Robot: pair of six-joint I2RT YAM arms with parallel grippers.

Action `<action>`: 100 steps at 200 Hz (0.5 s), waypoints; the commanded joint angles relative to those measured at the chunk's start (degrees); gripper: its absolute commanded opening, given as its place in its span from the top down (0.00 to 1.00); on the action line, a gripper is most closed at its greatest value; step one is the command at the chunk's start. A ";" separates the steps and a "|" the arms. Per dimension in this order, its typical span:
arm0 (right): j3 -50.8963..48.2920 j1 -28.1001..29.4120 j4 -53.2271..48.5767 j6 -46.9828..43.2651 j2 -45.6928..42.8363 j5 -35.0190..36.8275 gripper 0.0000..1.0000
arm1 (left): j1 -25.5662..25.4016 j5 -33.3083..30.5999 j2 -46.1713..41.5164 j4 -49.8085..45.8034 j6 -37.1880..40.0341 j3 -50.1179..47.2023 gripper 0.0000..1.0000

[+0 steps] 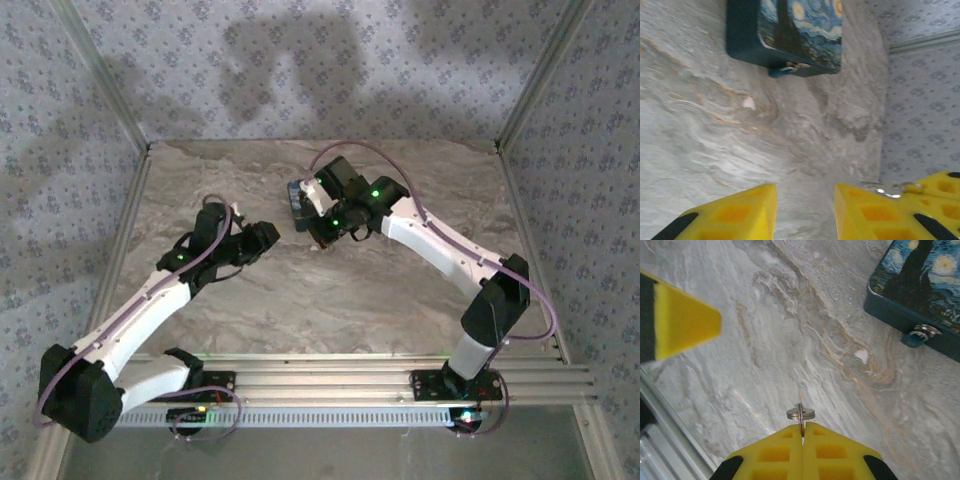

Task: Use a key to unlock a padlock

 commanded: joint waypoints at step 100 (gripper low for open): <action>-18.38 2.58 25.75 28.13 -10.76 3.90 1.00 | -8.83 -5.83 7.74 19.82 -34.30 -1.19 0.51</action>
